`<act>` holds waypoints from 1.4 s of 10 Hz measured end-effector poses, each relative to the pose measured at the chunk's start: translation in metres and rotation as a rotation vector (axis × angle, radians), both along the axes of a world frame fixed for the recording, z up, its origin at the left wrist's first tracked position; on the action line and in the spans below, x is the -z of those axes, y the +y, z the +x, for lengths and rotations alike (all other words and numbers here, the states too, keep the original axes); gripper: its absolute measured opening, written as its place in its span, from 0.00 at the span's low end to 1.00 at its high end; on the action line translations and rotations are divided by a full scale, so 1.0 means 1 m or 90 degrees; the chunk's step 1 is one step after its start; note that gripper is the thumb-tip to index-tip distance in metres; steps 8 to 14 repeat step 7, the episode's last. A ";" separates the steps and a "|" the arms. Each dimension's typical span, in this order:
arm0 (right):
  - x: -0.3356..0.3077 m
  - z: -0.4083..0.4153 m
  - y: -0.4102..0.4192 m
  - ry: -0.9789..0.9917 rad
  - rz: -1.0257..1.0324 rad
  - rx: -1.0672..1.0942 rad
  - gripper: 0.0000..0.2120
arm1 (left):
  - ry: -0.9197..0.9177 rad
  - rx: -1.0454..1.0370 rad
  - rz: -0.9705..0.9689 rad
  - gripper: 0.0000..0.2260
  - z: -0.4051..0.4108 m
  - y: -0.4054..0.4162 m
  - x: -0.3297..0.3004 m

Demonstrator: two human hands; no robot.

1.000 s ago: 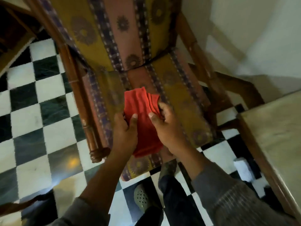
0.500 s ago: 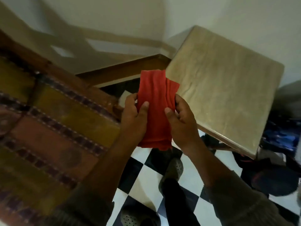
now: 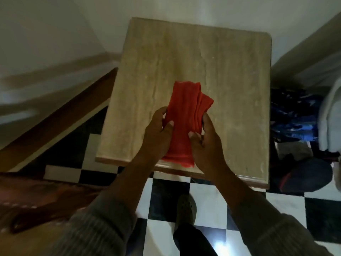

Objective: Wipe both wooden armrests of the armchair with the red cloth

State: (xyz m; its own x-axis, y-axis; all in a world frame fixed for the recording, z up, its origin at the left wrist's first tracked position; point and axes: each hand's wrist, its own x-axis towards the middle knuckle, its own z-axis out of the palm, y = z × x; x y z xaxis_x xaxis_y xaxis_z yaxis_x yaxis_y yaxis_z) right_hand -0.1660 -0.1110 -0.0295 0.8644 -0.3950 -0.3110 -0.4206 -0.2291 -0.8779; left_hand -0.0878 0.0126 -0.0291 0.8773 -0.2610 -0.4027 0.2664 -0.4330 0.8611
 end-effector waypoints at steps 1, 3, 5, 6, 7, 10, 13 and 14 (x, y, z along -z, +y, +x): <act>0.043 0.006 -0.020 0.080 -0.053 -0.039 0.35 | 0.035 0.058 0.071 0.19 0.009 -0.017 0.039; 0.079 0.002 -0.031 0.157 -0.212 -0.152 0.37 | 0.004 0.126 0.182 0.20 0.004 -0.021 0.073; 0.074 0.013 -0.039 0.207 -0.210 -0.170 0.45 | 0.025 0.104 0.192 0.23 -0.002 -0.014 0.076; 0.065 0.017 -0.038 0.206 -0.235 -0.196 0.49 | 0.032 0.157 0.216 0.25 -0.011 -0.009 0.065; 0.050 0.019 -0.042 0.232 -0.273 -0.189 0.52 | -0.052 0.257 0.358 0.34 -0.007 0.007 0.048; 0.050 0.019 -0.042 0.232 -0.273 -0.189 0.52 | -0.052 0.257 0.358 0.34 -0.007 0.007 0.048; 0.050 0.019 -0.042 0.232 -0.273 -0.189 0.52 | -0.052 0.257 0.358 0.34 -0.007 0.007 0.048; 0.050 0.019 -0.042 0.232 -0.273 -0.189 0.52 | -0.052 0.257 0.358 0.34 -0.007 0.007 0.048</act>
